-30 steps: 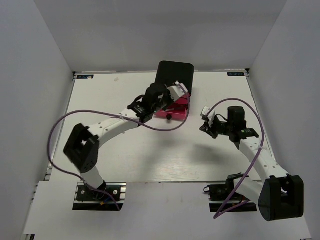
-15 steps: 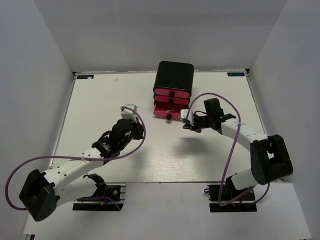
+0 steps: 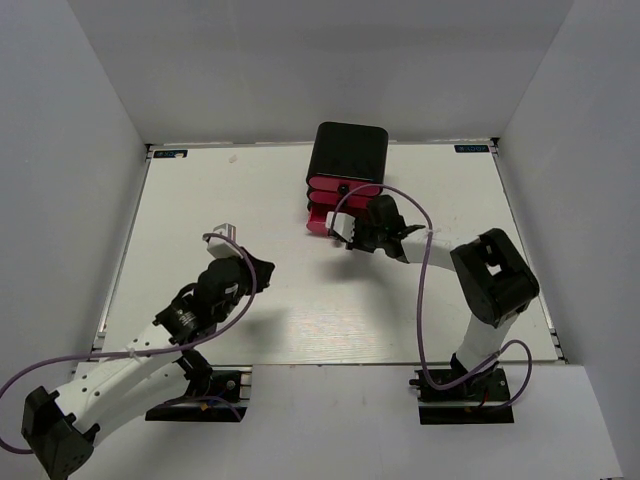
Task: Sort the stationery into containers
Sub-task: Close the drawer in the storage box.
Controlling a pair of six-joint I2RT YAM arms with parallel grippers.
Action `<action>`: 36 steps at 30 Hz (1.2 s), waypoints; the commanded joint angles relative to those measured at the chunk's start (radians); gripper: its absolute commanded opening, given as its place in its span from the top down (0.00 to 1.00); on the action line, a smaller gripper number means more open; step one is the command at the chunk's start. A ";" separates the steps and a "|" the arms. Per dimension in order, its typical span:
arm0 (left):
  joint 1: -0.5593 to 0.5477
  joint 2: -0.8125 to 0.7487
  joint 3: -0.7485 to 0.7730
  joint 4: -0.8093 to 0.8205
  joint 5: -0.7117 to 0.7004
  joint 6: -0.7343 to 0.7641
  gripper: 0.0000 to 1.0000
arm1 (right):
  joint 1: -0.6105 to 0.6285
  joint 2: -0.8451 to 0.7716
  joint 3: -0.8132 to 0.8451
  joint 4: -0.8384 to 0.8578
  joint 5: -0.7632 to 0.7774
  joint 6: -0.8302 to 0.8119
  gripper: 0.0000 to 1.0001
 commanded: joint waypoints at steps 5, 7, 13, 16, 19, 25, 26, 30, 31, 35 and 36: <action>-0.006 -0.052 -0.025 -0.090 -0.020 -0.062 0.95 | 0.016 0.075 0.105 0.105 0.183 0.037 0.63; -0.006 -0.073 -0.034 -0.099 -0.020 -0.062 0.95 | 0.016 0.077 0.102 0.111 0.183 0.037 0.42; -0.006 -0.082 -0.043 -0.108 -0.031 -0.071 0.94 | 0.020 0.084 0.100 0.120 0.189 0.025 0.23; -0.006 -0.082 -0.043 -0.117 -0.031 -0.071 0.94 | 0.019 0.090 0.102 0.141 0.204 0.011 0.17; -0.006 -0.092 -0.043 -0.127 -0.031 -0.080 0.94 | 0.020 0.103 0.111 0.155 0.221 0.002 0.10; -0.006 -0.113 -0.043 -0.136 -0.040 -0.080 0.94 | 0.016 0.103 0.110 0.167 0.235 -0.010 0.10; -0.006 -0.113 -0.043 -0.136 -0.040 -0.080 0.94 | 0.016 0.101 0.109 0.148 0.227 -0.016 0.10; -0.006 -0.113 -0.043 -0.136 -0.040 -0.080 0.94 | 0.019 0.032 0.077 0.082 0.069 -0.027 0.20; -0.006 -0.113 -0.043 -0.136 -0.040 -0.080 0.94 | 0.013 0.022 0.074 0.041 0.031 -0.029 0.24; -0.006 -0.113 -0.043 -0.136 -0.030 -0.080 0.94 | 0.011 -0.119 -0.013 -0.052 -0.179 -0.073 0.79; -0.006 -0.113 -0.043 -0.127 -0.030 -0.080 0.94 | 0.013 -0.138 -0.024 -0.093 -0.202 -0.078 0.97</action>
